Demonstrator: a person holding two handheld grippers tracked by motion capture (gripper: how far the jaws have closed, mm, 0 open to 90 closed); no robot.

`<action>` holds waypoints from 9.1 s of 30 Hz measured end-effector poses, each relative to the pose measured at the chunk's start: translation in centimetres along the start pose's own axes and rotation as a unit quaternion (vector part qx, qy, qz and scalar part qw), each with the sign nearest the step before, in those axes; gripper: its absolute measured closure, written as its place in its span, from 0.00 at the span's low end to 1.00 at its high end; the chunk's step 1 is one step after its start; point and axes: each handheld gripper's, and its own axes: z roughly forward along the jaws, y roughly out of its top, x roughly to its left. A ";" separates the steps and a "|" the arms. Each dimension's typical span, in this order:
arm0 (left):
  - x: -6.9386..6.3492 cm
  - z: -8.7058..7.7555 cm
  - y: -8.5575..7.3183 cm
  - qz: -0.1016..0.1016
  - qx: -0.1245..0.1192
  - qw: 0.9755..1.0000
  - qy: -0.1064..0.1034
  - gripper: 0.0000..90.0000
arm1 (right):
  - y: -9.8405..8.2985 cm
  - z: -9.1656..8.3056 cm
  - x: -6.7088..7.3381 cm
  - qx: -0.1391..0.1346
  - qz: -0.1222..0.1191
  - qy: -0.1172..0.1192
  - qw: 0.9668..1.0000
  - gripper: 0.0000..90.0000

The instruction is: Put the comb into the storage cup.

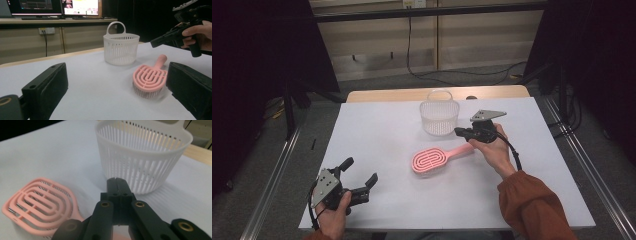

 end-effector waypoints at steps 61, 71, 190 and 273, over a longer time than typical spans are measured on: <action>0.0 0.1 0.0 -0.001 0.002 1.000 -0.002 0.04 | -2.1 0.8 -1.2 0.133 -0.046 0.002 0.990 1.00; 0.1 0.1 0.0 -0.001 0.001 1.000 -0.003 0.04 | -2.2 0.6 -0.9 0.138 -0.050 0.002 0.989 1.00; 0.2 0.0 -0.1 0.001 0.009 1.000 0.010 0.04 | -3.4 -6.3 2.9 0.000 0.001 -0.015 1.000 0.04; 0.3 0.2 0.0 0.004 0.007 1.000 -0.003 0.04 | 4.0 8.4 5.4 0.279 -0.082 0.092 0.952 0.10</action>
